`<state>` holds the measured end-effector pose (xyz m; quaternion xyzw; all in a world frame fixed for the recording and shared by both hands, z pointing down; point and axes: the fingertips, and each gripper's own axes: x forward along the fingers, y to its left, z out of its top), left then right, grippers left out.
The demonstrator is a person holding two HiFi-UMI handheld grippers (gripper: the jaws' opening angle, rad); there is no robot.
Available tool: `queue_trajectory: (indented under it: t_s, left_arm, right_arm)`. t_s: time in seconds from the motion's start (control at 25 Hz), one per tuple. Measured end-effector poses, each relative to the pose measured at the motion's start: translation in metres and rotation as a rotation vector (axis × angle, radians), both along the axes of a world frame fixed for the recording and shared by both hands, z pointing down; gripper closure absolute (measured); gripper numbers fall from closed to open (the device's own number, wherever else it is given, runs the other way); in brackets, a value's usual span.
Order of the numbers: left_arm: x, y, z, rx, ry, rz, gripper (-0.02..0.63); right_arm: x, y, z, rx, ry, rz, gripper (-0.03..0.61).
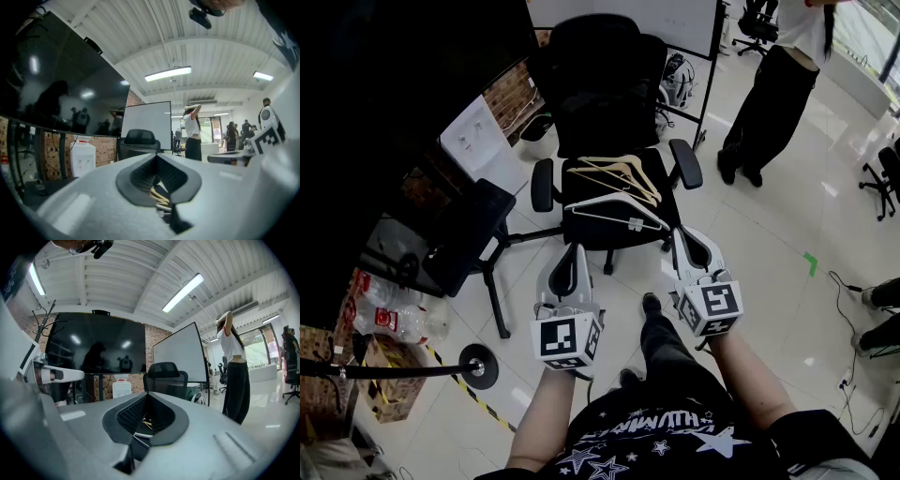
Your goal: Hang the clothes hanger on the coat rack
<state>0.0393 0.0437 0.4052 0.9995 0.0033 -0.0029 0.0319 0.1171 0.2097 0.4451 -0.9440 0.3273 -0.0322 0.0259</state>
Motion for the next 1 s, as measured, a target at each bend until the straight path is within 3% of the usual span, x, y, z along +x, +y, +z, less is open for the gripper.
queue_trajectory:
  t_s: [0.16,0.36,0.6,0.8,1.0]
  left_arm:
    - [0.040,-0.017,0.010,-0.003,-0.017,-0.049,0.609]
    - [0.102,-0.001,0.013,0.073,0.000,0.063,0.609]
    - [0.166,-0.021,0.044,0.045,-0.081,-0.036,0.609]
    - [0.205,-0.018,0.066,0.044,-0.122,0.008,0.609]
    - [0.232,-0.035,0.108,0.015,-0.172,0.014,0.609]
  right_arm:
    - [0.050,-0.010,0.017,0.017,-0.011,-0.022,0.572]
    - [0.113,-0.024,0.027,0.018,-0.021,-0.044,0.572]
    - [0.174,-0.047,0.056,-0.036,-0.053,-0.150,0.572]
    - [0.210,-0.059,0.088,-0.096,-0.090,-0.182,0.572]
    - [0.230,-0.067,0.153,-0.205,-0.175,-0.180,0.572]
